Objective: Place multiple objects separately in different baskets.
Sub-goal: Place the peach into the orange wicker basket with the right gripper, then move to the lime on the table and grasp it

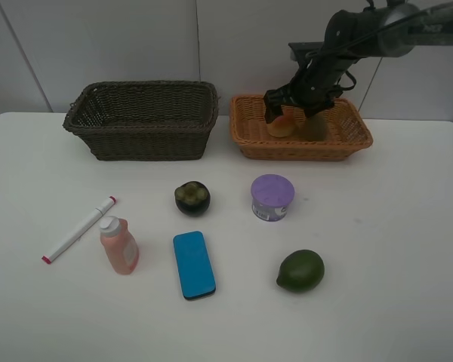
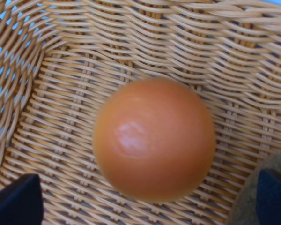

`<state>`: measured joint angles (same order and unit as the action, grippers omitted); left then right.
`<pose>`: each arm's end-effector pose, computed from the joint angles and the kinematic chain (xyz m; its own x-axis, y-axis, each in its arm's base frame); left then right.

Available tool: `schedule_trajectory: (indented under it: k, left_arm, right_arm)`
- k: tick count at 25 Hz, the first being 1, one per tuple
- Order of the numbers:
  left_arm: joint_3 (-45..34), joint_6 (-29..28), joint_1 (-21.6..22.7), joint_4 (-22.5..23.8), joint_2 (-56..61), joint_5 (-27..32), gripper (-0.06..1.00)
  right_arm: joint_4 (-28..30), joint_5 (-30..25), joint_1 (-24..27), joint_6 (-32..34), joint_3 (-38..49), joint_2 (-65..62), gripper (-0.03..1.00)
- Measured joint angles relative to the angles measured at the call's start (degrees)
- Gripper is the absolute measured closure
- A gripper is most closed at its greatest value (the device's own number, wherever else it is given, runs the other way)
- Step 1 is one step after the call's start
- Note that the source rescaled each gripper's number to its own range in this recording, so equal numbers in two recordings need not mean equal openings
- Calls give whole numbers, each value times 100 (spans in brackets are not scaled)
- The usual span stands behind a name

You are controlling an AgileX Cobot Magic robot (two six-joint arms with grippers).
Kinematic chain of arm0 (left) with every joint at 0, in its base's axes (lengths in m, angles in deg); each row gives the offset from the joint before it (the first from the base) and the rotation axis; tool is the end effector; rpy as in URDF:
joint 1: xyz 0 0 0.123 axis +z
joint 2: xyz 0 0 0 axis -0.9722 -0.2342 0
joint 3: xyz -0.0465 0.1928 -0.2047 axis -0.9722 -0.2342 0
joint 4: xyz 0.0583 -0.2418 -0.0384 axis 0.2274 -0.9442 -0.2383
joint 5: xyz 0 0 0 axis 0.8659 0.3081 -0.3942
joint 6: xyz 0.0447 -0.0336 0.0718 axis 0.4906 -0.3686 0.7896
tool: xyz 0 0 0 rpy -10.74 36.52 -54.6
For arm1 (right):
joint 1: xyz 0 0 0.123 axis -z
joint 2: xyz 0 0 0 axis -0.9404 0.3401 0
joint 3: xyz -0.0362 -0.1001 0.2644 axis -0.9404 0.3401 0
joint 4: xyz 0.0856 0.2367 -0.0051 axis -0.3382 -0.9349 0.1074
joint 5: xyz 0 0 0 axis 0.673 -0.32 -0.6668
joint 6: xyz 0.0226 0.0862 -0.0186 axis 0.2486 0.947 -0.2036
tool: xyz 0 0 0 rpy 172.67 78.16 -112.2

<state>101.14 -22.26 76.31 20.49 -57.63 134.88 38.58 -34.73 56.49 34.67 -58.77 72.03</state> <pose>0.0057 -0.0048 0.2776 -0.5111 0.0341 -0.8588 0.0645 0.9979 0.0012 0.4905 0.1228 0.1630 -0.8350 -0.2760 -0.4760 -0.3151 0.9491 0.0024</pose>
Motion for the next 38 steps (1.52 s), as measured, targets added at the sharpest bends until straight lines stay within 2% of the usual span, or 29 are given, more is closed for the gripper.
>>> schedule_trajectory:
  k: [9,15,19,23,27,31,38]
  left_arm:
    - [0,0,0,0,0,0,-6]
    - [0,0,0,0,0,0,-6]
    - [0,0,0,0,0,0,-6]
    - [0,0,0,0,0,0,-6]
    - [0,0,0,0,0,0,-6]
    - [0,0,0,0,0,0,-6]
    - [0,0,0,0,0,0,-6]
  right_arm:
    - [-32,-102,0,-9,0,-35,-2]
    - [-24,-649,-7,-14,0,-402,-2]
    - [315,-1245,-135,-114,0,-701,-2]
    - [650,-1989,-328,-462,-6,-929,-2]
    - [718,-2645,-497,-889,-6,-1076,-2]
    - [709,-2720,-691,-1413,160,-1262,-2]
    - [568,-2745,-877,-2303,1253,-1913,-2]
